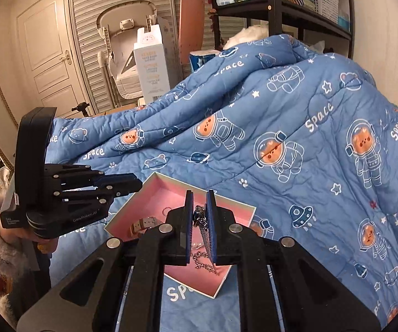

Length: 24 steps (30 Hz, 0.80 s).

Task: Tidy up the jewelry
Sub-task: 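Carry the charm into the box with the left tool while the right tool lifts the chain toward it, then open the left tool over the box while the right tool releases the silver chain there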

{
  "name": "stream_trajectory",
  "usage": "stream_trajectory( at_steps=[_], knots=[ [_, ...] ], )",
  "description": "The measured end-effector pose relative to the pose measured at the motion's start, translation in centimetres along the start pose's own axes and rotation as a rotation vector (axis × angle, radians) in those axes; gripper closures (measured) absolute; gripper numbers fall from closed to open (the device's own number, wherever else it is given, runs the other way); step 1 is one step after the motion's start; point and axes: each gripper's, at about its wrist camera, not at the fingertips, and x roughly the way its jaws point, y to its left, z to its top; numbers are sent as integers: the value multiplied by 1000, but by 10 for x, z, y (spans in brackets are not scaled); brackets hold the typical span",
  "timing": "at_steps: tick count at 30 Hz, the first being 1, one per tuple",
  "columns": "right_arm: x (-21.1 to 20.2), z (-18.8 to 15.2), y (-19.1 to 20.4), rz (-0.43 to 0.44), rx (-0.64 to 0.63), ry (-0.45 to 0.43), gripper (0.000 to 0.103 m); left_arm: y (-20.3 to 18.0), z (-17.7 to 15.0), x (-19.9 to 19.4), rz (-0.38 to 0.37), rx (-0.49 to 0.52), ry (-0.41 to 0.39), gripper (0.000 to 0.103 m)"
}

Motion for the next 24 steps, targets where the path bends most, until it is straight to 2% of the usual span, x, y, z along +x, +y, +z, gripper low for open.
stream_trajectory(
  at_steps=[14, 24],
  knots=[
    [61, -47, -4, 60, 30, 122, 93, 7, 5, 64, -41, -51, 112, 92],
    [88, -59, 5, 76, -8, 183, 93, -2, -3, 88, -31, 1, 153, 92]
  ],
)
